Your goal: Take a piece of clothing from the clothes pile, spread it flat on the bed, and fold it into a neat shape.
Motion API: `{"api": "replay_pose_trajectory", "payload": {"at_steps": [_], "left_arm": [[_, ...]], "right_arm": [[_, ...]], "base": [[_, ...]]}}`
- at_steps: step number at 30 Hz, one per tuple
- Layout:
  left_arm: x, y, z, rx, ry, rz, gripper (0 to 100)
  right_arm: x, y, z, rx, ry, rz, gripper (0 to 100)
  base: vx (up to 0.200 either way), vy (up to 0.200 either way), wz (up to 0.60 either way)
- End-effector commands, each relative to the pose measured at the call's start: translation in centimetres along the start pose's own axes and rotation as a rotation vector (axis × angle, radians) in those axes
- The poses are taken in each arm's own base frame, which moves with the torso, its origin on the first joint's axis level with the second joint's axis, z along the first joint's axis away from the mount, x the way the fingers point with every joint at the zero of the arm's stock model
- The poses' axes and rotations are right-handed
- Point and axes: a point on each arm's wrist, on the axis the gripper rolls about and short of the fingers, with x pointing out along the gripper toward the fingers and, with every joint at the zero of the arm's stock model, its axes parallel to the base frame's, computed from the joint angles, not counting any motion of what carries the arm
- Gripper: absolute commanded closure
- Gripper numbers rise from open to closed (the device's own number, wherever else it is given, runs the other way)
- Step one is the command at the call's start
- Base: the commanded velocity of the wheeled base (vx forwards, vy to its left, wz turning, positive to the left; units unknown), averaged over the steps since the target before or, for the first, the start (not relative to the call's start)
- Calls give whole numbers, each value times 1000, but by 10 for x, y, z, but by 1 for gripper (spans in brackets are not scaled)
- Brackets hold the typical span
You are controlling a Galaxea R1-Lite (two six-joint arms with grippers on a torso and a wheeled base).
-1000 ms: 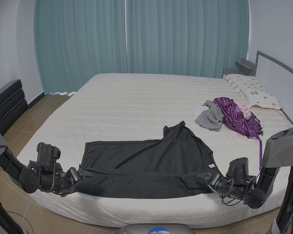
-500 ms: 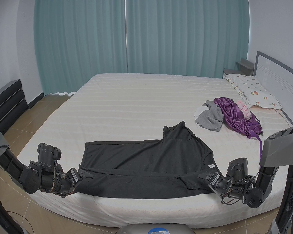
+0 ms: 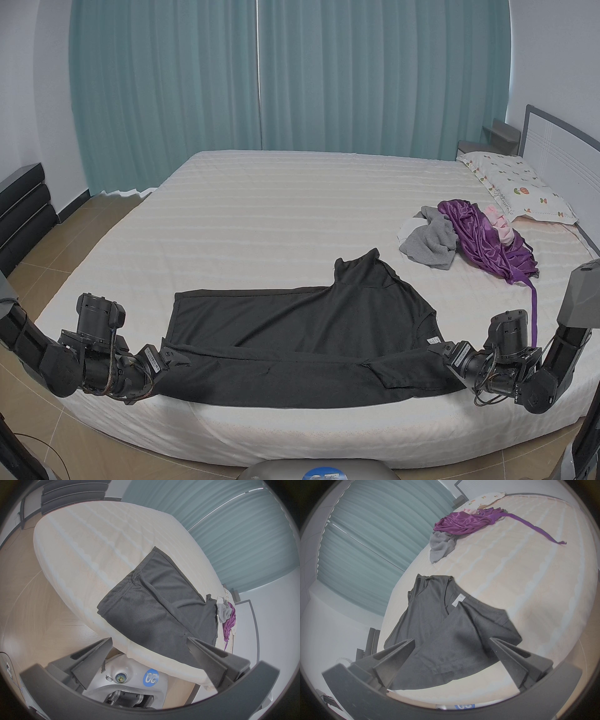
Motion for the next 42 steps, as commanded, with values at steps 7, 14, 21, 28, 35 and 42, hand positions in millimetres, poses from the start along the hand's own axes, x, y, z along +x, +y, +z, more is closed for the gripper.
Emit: {"api": "replay_pose_trajectory", "payload": {"at_steps": [7, 14, 21, 28, 35, 42], "left_arm": [[0, 0, 0, 0, 1, 1, 0], [1, 0, 0, 0, 1, 1, 0], [1, 0, 0, -1, 0, 2, 0], [0, -1, 2, 0, -11, -9, 0], [0, -1, 1, 0, -11, -9, 0], [1, -1, 2, -3, -11, -9, 0]], "right_arm": [[12, -10, -1, -3, 34, -11, 0], [21, -16, -6, -10, 66, -10, 100], [19, -21, -6, -30, 69, -26, 100], [15, -26, 5, -31, 34, -37, 100], [17, -26, 4, -32, 39, -37, 100], [16, -26, 5, -30, 38, -36, 0]], "base": [[0, 0, 0], [0, 0, 0], [0, 0, 0], [0, 0, 0], [0, 0, 0], [0, 0, 0]]}}
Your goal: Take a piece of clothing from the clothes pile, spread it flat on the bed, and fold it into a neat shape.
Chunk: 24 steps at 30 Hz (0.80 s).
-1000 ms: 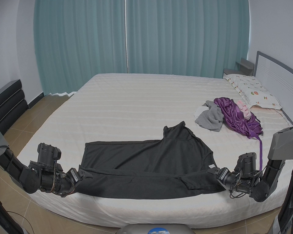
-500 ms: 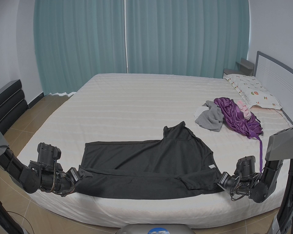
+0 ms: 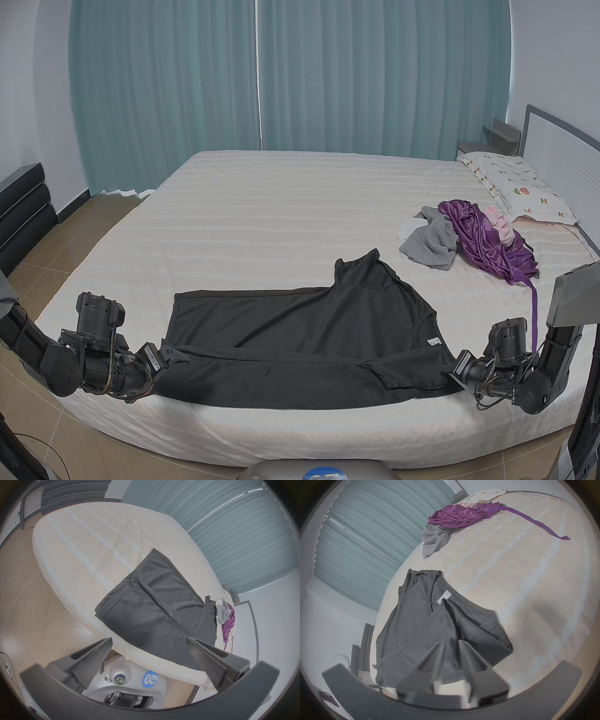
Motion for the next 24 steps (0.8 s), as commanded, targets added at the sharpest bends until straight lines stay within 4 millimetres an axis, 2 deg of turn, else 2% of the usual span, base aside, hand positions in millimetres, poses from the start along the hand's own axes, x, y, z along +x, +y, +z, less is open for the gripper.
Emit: {"api": "replay_pose_trajectory", "payload": {"at_steps": [1, 7, 12, 17, 24], "left_arm": [[0, 0, 0, -1, 0, -1, 0], [-1, -1, 2, -3, -8, -6, 0], [-1, -1, 4, -8, -15, -8, 0], [0, -1, 3, -9, -10, -4, 0], [7, 3, 6, -24, 1, 12, 0]], "right_arm": [[-1, 0, 0, 2, -2, 1, 0], [-16, 10, 16, 15, -73, 60, 0], [-28, 10, 32, 42, -138, 72, 0], [-26, 8, 34, 48, -143, 65, 0], [-25, 7, 38, 56, -147, 78, 0]], "base": [[0, 0, 0], [0, 0, 0], [40, 0, 0], [200, 0, 0], [0, 0, 0]]}}
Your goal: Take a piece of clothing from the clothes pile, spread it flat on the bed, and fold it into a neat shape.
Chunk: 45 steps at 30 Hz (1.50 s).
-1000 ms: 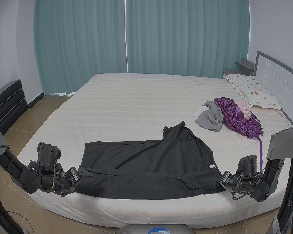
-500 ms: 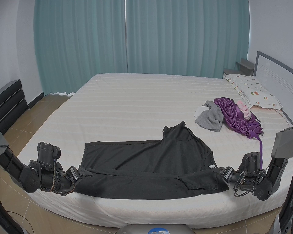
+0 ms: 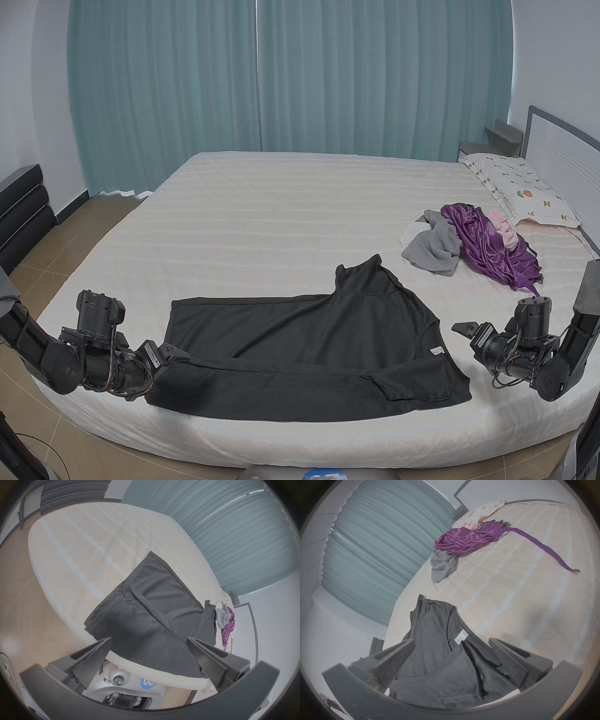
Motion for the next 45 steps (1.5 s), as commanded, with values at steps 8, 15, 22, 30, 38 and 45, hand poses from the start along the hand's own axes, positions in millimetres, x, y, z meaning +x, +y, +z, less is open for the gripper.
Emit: {"api": "replay_pose_trajectory", "payload": {"at_steps": [8, 15, 22, 30, 38, 45], "left_arm": [[10, 2, 7, -70, -29, -15, 0], [10, 1, 8, -69, -36, -21, 0], [9, 3, 6, -56, -38, -35, 0], [7, -1, 10, -51, -66, -53, 0], [13, -26, 53, -6, -169, -128, 0], [62, -32, 108, 26, -219, -117, 0]], "right_arm": [[2, -2, 0, 16, 28, 20, 0], [2, -2, 0, 15, 29, 21, 0], [2, -2, -1, 14, 32, 19, 0], [-2, 1, -3, 8, 48, 37, 0], [-4, 3, -5, 45, 79, 64, 0], [-4, 4, -6, 46, 93, 75, 0]], "base": [[0, 0, 0], [0, 0, 0], [57, 0, 0], [100, 0, 0], [0, 0, 0], [0, 0, 0]]}}
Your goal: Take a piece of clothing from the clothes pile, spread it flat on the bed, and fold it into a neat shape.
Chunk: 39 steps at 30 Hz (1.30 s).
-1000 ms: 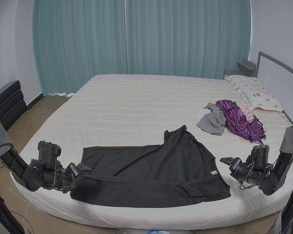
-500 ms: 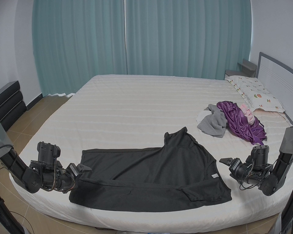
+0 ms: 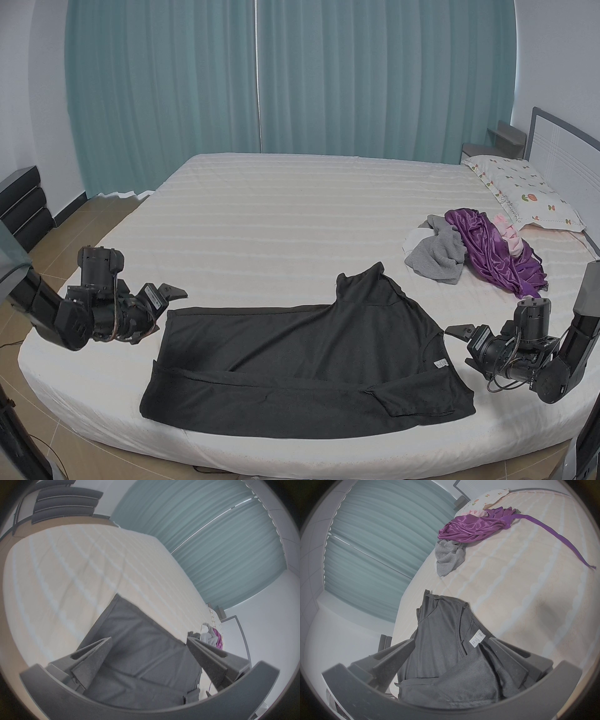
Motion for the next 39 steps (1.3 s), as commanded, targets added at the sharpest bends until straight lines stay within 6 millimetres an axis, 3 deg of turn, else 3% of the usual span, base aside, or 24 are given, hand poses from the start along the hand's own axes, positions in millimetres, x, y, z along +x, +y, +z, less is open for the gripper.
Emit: {"api": "replay_pose_trajectory", "payload": {"at_steps": [1, 5, 6, 7, 14, 18, 28, 34, 39], "left_arm": [[56, 13, 34, 2, -19, 34, 0], [96, 28, 45, 83, 28, 48, 0], [96, 28, 45, 83, 28, 48, 0], [113, 33, 53, 112, 19, 50, 0], [140, 37, 62, 128, 15, 55, 0], [153, 51, 59, 123, 19, 76, 0], [145, 65, 62, 85, 21, 90, 0], [131, 54, 66, 39, 42, 27, 0], [131, 51, 68, 29, 53, -5, 0]], "right_arm": [[-1, 1, 0, 7, 9, 10, 0], [0, 0, -1, 8, 13, 5, 0], [0, 0, -1, 8, 13, 5, 0], [1, -1, -1, 8, 19, 6, 0], [3, -1, 0, 9, 26, 13, 0], [3, -1, 1, 12, 24, 14, 0], [8, -4, -1, 15, 48, 11, 0], [8, -5, -2, 17, 50, 6, 0], [8, -4, -2, 15, 49, 8, 0]], "base": [[0, 0, 0], [0, 0, 0], [0, 0, 0], [0, 0, 0], [0, 0, 0], [0, 0, 0], [0, 0, 0], [0, 0, 0], [0, 0, 0]]}}
